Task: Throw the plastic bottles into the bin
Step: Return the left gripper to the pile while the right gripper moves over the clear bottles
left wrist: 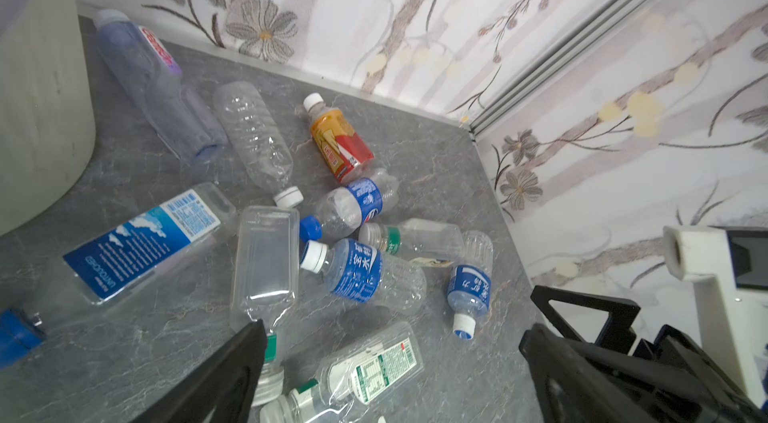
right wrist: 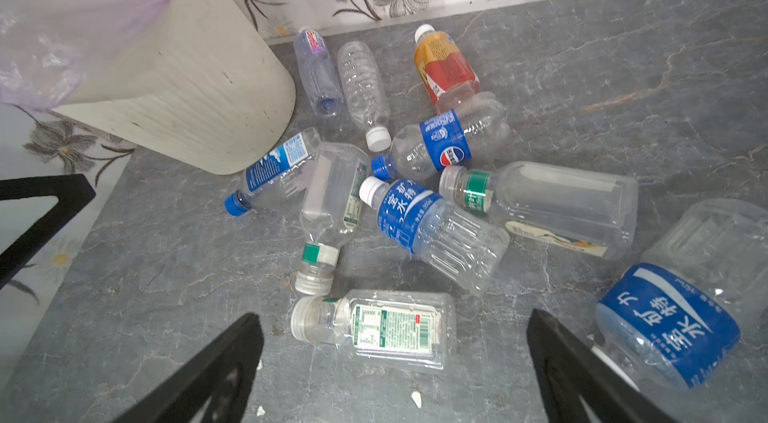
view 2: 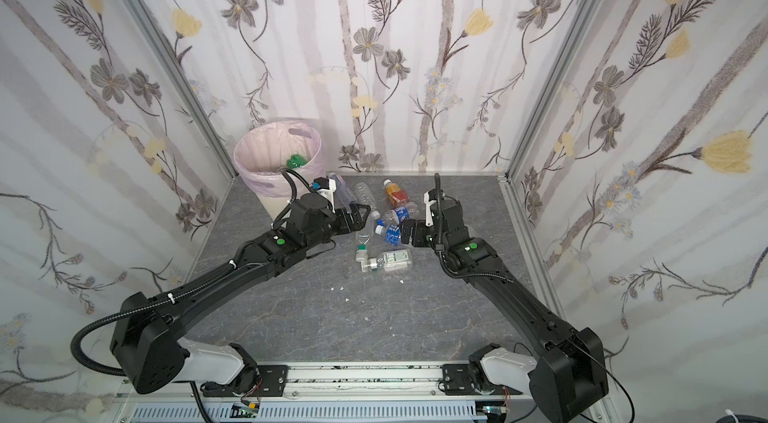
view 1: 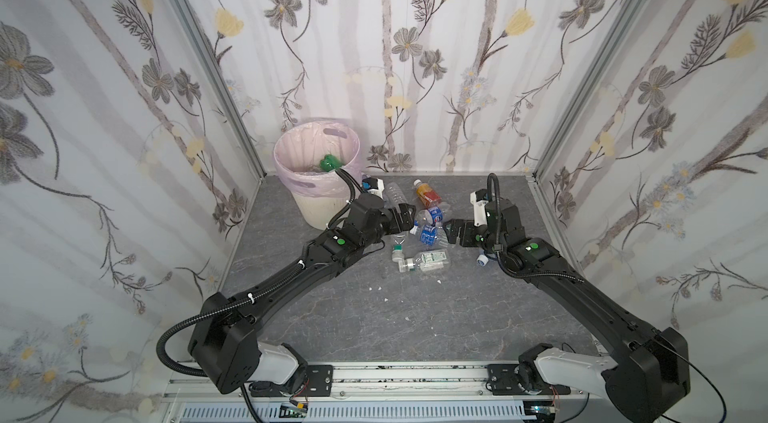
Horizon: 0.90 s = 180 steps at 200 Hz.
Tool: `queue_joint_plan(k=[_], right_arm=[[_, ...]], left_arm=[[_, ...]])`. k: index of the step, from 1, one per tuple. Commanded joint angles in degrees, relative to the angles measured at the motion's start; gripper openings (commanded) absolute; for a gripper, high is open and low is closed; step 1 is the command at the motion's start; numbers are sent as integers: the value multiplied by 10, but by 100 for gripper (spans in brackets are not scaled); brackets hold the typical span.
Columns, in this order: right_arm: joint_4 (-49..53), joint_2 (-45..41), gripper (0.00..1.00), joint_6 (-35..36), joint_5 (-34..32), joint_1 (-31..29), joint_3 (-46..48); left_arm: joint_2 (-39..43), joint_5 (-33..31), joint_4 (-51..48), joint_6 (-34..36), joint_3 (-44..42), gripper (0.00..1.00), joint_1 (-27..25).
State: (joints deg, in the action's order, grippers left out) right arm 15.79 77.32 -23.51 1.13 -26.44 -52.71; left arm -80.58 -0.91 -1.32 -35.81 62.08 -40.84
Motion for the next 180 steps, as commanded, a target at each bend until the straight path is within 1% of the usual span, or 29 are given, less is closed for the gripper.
queue_joint_plan(k=[1, 24, 30, 54, 84, 97, 122, 155, 180], right_arm=[[-9, -16, 100, -16, 7, -1, 46], [-32, -30, 100, -30, 16, -7, 91], [-42, -31, 100, -35, 19, -8, 117], [-83, -18, 100, -52, 39, -12, 152], [-108, 10, 100, -61, 46, -30, 157], [-106, 16, 100, -58, 36, -40, 154], [-116, 24, 100, -52, 25, -40, 154], [-128, 75, 100, -42, 27, -38, 128], [-142, 118, 100, -40, 41, -41, 107]], left_arm=[[-2, -21, 8, -5, -28, 100, -12], [-1, -21, 8, -27, -68, 100, -15], [1, -26, 7, -33, -77, 100, -16], [3, -31, 8, -48, -105, 100, -16], [11, -29, 7, -48, -135, 100, -16], [15, -31, 7, -53, -147, 100, -16], [13, -29, 8, -58, -170, 100, -16], [16, -25, 7, -71, -190, 100, -18], [37, -26, 8, -70, -201, 100, -17]])
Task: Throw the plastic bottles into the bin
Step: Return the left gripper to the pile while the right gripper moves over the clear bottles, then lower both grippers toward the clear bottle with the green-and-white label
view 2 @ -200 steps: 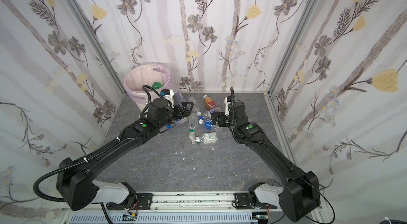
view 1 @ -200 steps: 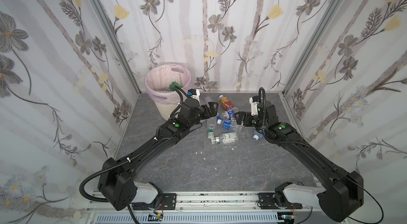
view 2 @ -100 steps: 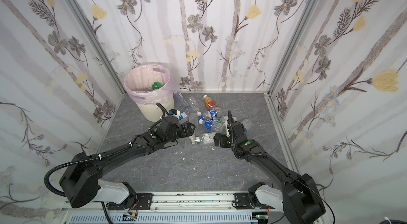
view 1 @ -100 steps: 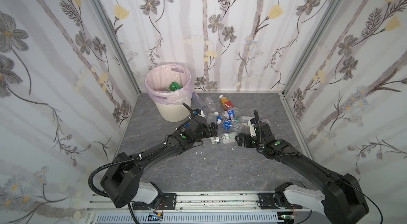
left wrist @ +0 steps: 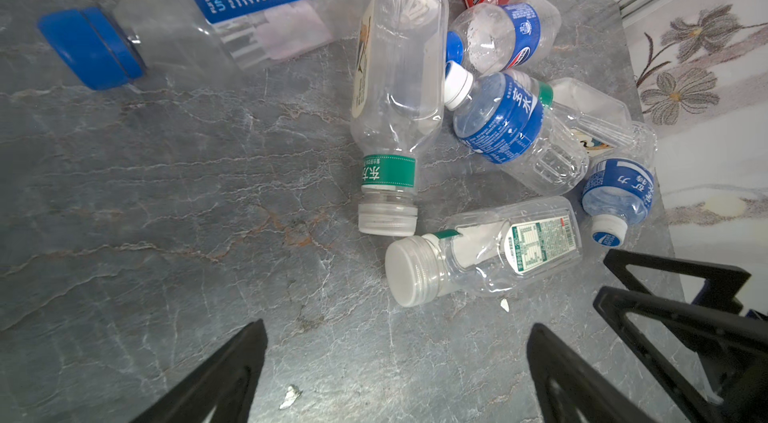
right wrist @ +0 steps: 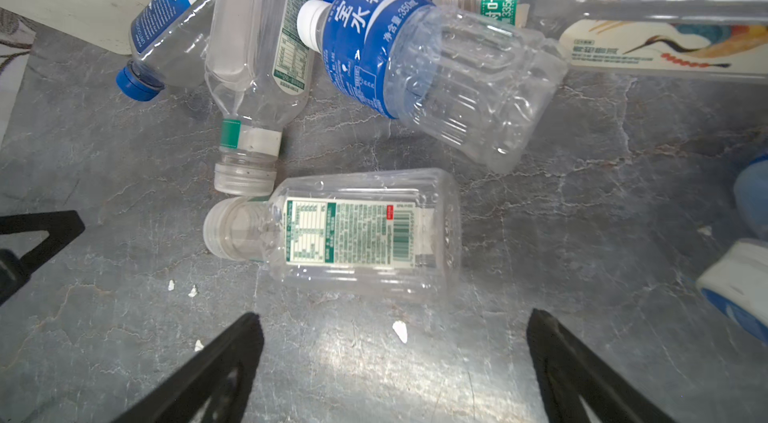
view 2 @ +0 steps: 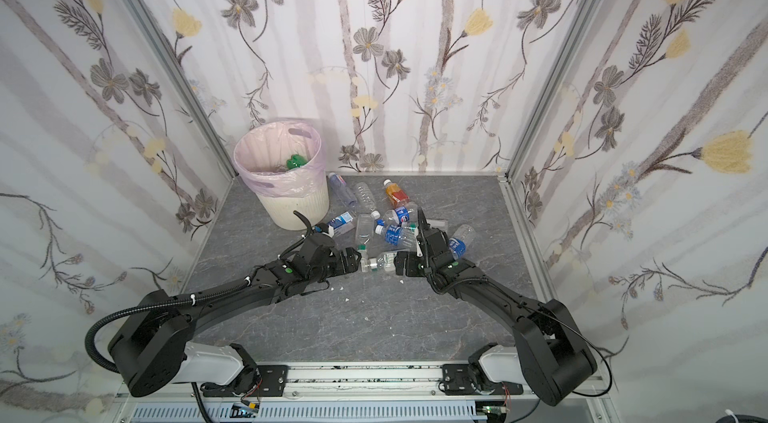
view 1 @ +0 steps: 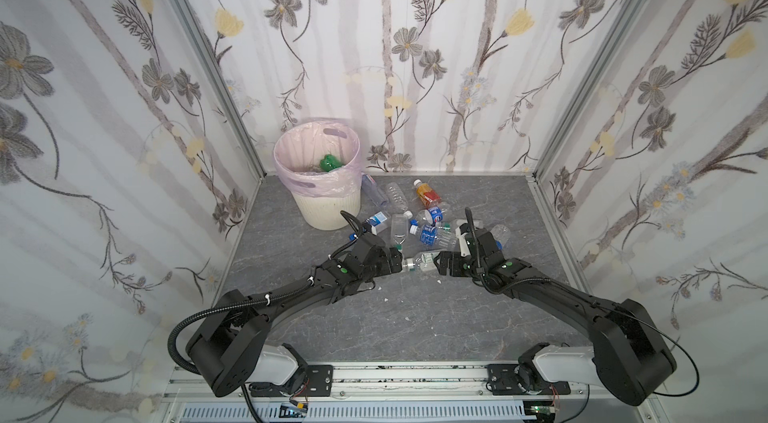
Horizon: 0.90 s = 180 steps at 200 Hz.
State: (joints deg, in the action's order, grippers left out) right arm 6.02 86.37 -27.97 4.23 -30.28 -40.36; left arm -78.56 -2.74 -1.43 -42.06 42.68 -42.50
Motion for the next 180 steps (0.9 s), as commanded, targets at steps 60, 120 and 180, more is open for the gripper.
queue_joint_plan(k=[60, 120, 180], right_arm=[[-68, 87, 100, -24, 41, -27, -44], [-29, 67, 100, -84, 35, -108, -53], [22, 28, 100, -67, -22, -138, -61]], left_arm=[[62, -38, 10, -45, -47, 100, 1], [85, -53, 11, -54, -72, 100, 10], [118, -32, 12, -79, -97, 100, 55]])
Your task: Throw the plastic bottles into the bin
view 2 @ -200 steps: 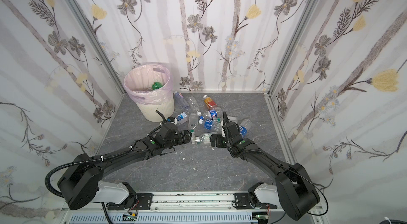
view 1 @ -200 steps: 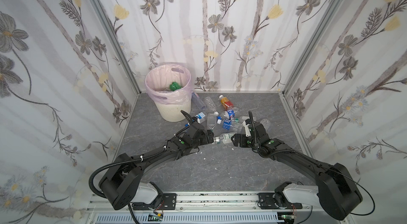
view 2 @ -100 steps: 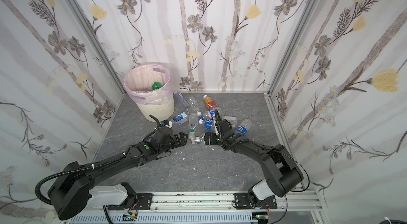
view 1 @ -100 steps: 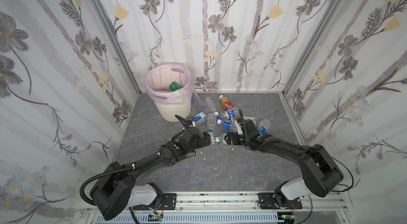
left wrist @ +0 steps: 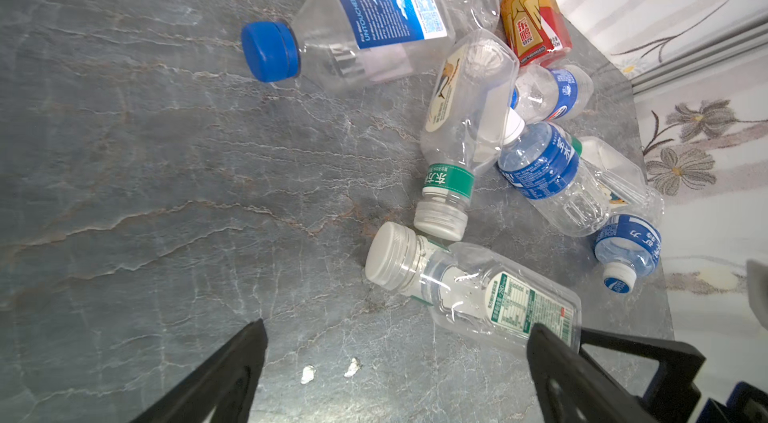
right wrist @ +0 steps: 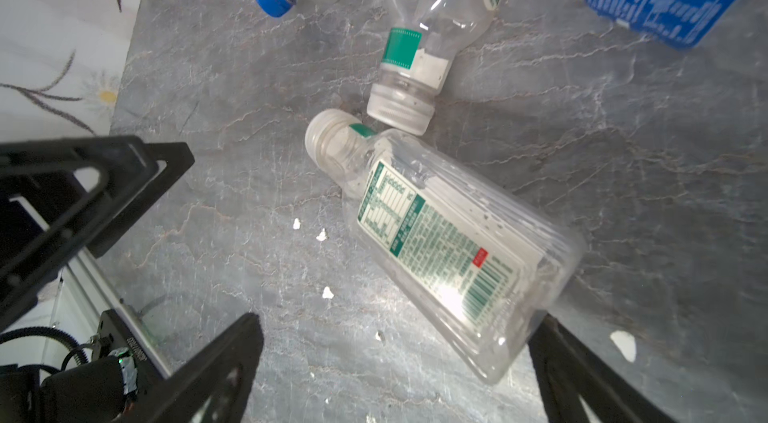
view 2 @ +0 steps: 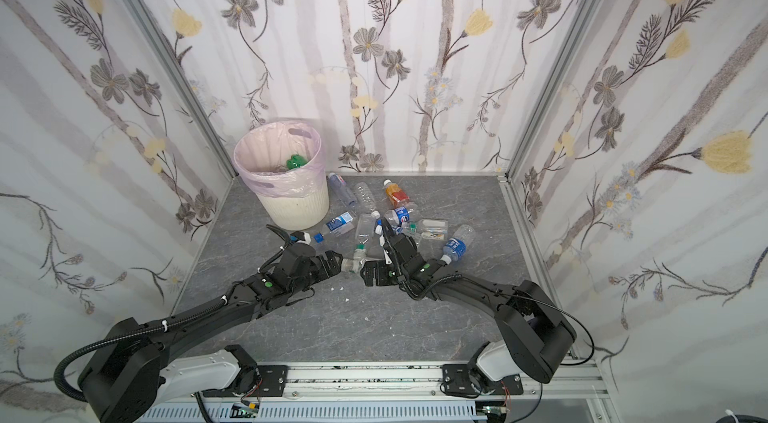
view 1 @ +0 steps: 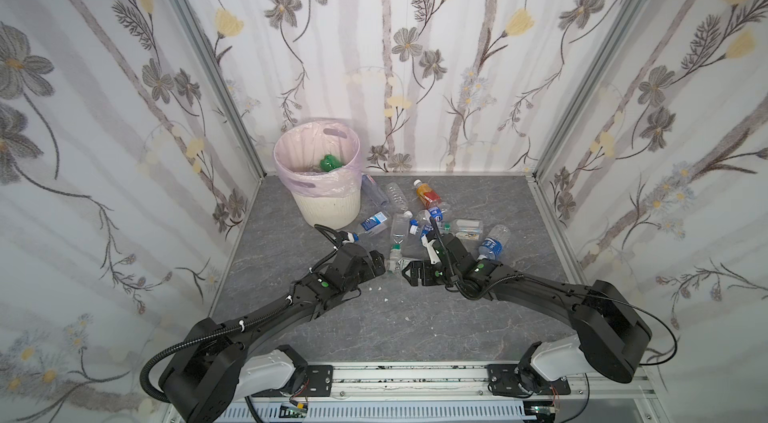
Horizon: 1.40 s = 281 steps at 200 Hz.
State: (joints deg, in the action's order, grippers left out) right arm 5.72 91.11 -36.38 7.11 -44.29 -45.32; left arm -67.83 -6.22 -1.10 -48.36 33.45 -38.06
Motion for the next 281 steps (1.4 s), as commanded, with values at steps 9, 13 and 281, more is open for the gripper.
queue_joint_plan(k=[9, 13, 281], right_arm=[[35, -17, 100, 37, -69, 4, -21], [39, -15, 100, 44, -74, 6, -25], [27, 156, 59, 174, -85, -57, -84]], left_arm=[[16, 2, 8, -19, -7, 100, 13], [18, 2, 8, -20, -8, 100, 15], [14, 178, 13, -84, -8, 100, 122]])
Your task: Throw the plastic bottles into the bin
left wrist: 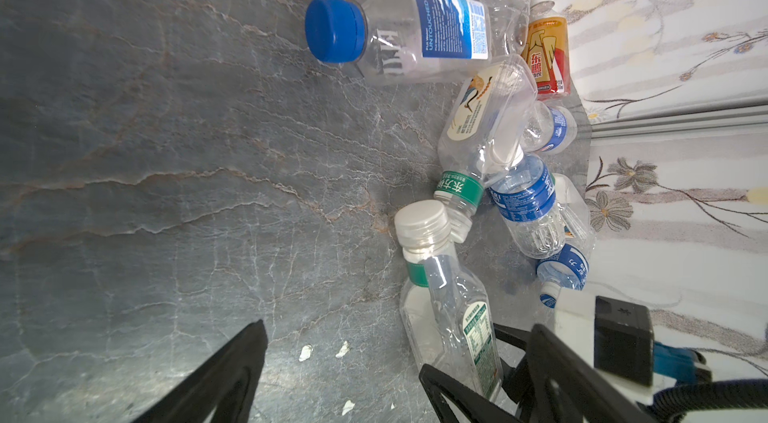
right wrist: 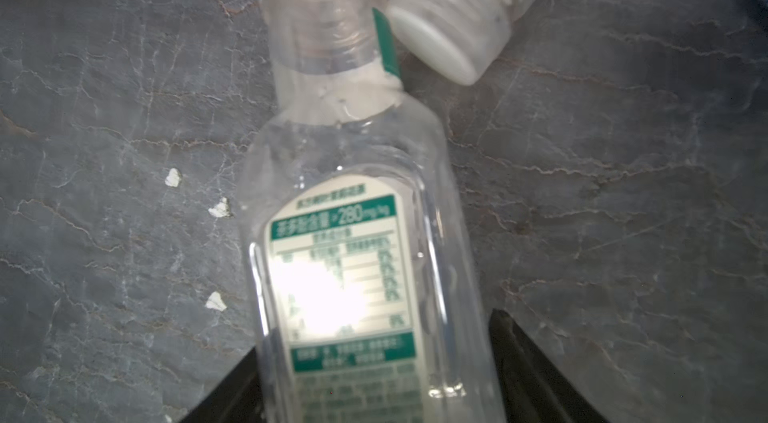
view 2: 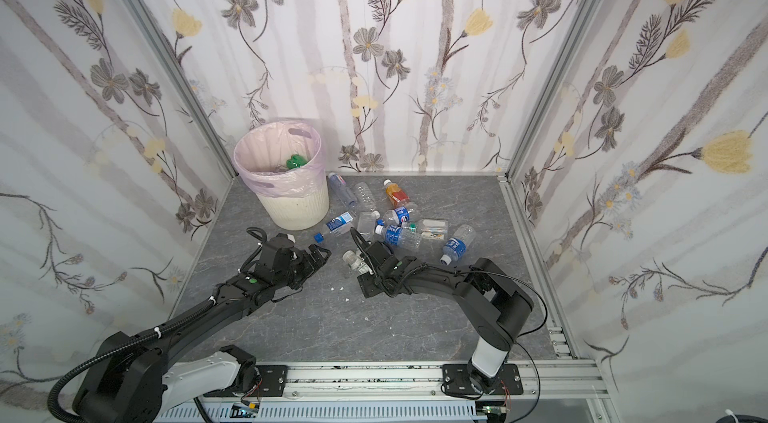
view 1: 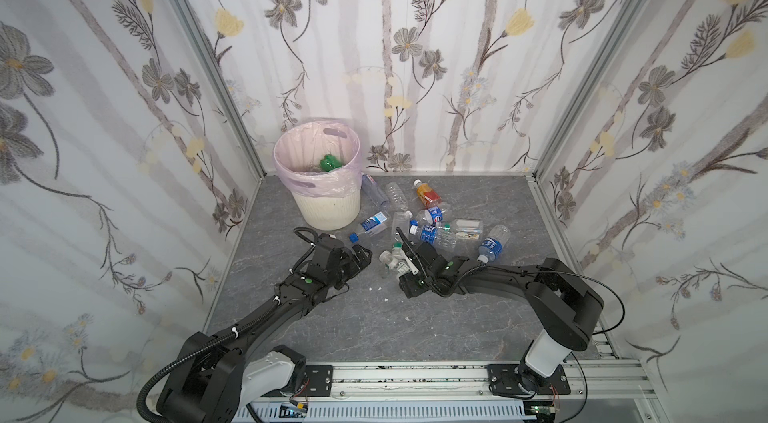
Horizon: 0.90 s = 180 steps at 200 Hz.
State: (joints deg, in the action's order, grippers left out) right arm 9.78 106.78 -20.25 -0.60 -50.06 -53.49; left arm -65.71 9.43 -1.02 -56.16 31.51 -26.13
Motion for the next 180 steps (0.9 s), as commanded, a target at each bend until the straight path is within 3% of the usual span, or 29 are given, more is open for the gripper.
queue_joint_plan(k=[1, 82, 180], right_arm=[[-13, 0, 59, 13, -7, 0, -3], [-37, -98, 53, 12, 0, -1, -17], [-74, -138, 52, 17, 37, -5, -100]], left_arm=[[-7, 22, 12, -6, 13, 100, 3], [-18, 104, 12, -2, 105, 100, 25], [-54, 119, 12, 63, 263, 83, 48]])
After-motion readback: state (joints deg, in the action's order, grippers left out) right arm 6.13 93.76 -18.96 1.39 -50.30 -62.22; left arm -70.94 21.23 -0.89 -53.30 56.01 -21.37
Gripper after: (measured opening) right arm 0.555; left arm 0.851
